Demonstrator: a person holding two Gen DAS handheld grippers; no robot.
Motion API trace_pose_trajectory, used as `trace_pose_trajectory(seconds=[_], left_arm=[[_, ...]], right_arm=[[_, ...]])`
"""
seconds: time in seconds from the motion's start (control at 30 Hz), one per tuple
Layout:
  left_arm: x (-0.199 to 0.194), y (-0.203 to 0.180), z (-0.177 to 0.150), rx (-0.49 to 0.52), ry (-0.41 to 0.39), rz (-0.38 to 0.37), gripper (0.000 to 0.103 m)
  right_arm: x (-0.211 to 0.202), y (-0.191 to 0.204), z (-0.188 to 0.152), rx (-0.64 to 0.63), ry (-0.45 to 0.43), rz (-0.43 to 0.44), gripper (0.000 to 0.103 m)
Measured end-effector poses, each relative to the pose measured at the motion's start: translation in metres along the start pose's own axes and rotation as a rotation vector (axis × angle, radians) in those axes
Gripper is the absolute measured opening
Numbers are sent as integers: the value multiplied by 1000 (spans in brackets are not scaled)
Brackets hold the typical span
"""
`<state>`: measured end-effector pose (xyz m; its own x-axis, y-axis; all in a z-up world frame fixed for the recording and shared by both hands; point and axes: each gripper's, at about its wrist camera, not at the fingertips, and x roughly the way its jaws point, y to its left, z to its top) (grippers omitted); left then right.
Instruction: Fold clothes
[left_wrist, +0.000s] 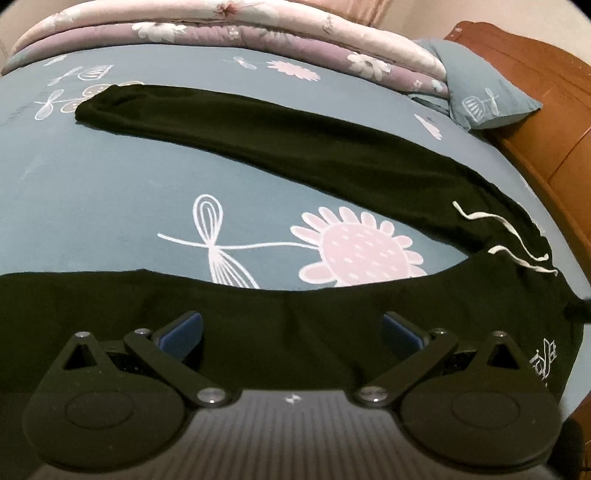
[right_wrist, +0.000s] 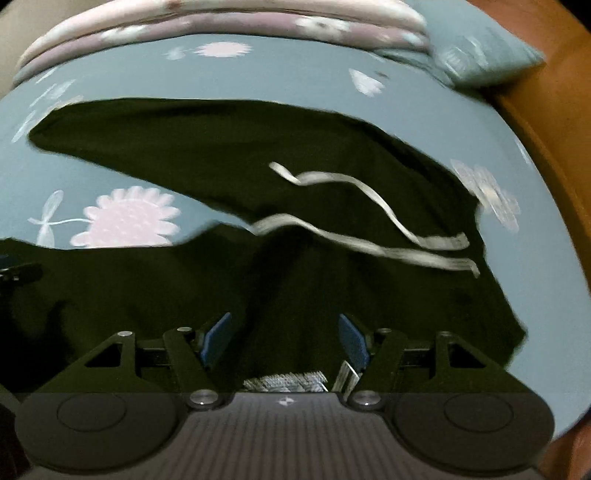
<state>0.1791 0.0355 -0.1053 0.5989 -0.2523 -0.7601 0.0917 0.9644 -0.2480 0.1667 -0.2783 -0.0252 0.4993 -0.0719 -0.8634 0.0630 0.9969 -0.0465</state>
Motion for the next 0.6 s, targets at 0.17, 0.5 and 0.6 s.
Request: trace_pose_trajectory(seconds=[0.17,0.5,0.6], left_arm=[[5,-1,0,-4,11,13,102],[19,-10,2,15,28,41,102],[23,-14,3,27,32,49,102]], right_arm=[[8,-89,-49,319,-28,-81,69],[56,-173,-100,637,-43,-135,70],[60,-174,-100,655,-72,-123,66]])
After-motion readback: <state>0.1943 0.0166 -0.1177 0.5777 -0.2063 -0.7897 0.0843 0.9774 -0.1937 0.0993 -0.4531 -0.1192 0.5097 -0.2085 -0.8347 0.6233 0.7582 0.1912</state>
